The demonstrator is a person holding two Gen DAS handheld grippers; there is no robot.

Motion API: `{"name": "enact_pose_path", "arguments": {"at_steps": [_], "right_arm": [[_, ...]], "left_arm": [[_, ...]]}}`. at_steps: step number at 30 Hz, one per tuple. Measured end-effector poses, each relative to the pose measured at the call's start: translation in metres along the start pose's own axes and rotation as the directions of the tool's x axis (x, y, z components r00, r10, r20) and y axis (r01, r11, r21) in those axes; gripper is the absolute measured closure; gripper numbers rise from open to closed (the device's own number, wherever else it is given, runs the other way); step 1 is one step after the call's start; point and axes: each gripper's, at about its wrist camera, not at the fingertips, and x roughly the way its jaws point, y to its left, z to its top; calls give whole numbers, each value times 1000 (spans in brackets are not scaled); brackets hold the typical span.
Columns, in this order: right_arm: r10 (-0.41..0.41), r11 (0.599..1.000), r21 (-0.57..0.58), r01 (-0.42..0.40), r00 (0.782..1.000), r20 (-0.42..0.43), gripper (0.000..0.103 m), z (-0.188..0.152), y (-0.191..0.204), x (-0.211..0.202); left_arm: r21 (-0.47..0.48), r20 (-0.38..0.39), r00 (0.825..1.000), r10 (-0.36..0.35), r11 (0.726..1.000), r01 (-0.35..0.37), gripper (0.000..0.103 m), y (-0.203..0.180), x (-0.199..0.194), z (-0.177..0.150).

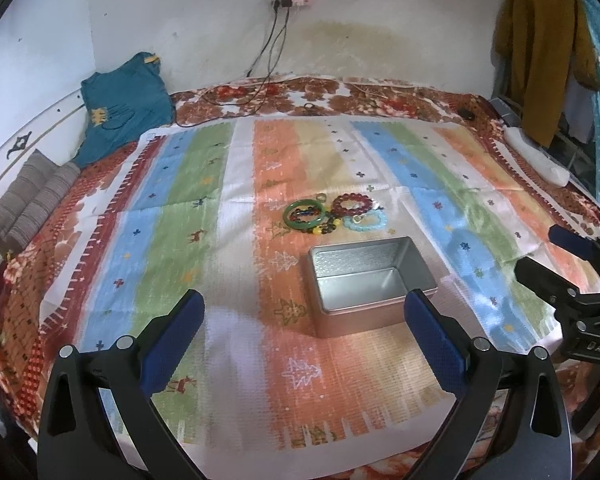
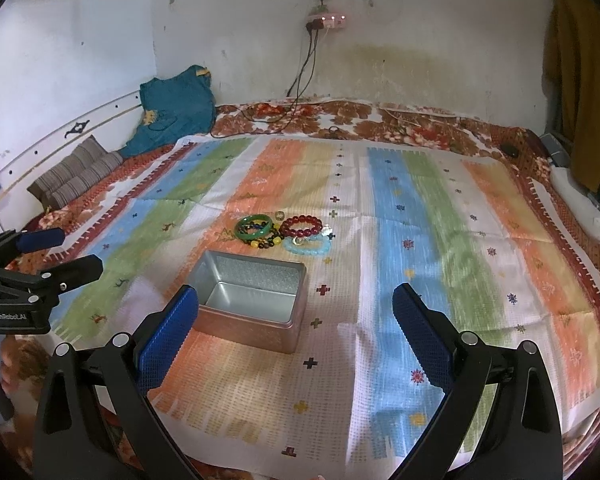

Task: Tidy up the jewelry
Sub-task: 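Move both tools toward the jewelry pile beside the silver tin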

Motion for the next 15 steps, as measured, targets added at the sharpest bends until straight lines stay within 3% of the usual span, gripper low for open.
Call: {"name": "enact_pose_path", "arguments": {"at_steps": [15], "right_arm": [[-7, 1000, 11, 7, 999, -37, 4, 5, -4, 15]], "left_arm": [[-33, -11, 1000, 13, 999, -13, 6, 12, 15, 9]]}}
